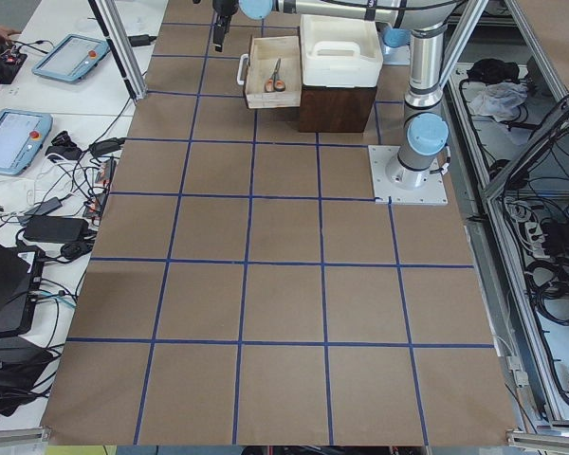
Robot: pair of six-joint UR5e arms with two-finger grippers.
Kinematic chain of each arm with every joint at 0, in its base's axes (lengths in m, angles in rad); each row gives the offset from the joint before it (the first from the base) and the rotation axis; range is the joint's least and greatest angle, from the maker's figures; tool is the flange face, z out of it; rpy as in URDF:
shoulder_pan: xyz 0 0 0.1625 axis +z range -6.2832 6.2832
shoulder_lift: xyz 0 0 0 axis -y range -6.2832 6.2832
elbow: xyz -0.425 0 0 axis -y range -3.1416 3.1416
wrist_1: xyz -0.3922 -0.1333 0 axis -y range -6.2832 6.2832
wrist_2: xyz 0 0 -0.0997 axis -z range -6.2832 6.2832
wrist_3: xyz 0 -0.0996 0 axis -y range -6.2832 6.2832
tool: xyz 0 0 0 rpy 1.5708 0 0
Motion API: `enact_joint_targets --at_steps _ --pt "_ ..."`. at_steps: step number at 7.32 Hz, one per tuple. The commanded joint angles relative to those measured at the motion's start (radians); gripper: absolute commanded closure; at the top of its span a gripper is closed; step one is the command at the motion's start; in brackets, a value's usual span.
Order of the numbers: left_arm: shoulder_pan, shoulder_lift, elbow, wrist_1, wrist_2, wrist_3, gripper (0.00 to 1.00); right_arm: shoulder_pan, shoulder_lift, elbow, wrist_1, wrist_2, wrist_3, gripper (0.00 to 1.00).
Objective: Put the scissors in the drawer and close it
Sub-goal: 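Raise the right gripper out of the drawer and back to rest, then move the left gripper over the drawer's white handle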
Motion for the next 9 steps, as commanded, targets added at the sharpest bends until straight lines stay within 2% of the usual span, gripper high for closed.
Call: enact_joint_targets --at_steps 1,5,8,9 --pt "-0.001 -0.083 0.021 0.064 0.004 0.007 0.00 -0.002 0.006 0.008 -0.076 0.015 0.054 0.00" --pt "-0.001 -0.304 0.093 0.091 0.030 0.010 0.00 0.000 0.009 0.019 -0.064 0.009 0.050 0.00" --pt "-0.032 -0.367 0.101 0.086 0.003 0.002 0.00 -0.003 0.009 0.028 -0.077 0.006 0.053 0.00" --pt "-0.033 -0.368 0.107 0.085 -0.043 -0.021 0.00 -0.005 0.008 0.028 -0.077 0.001 0.056 0.00"
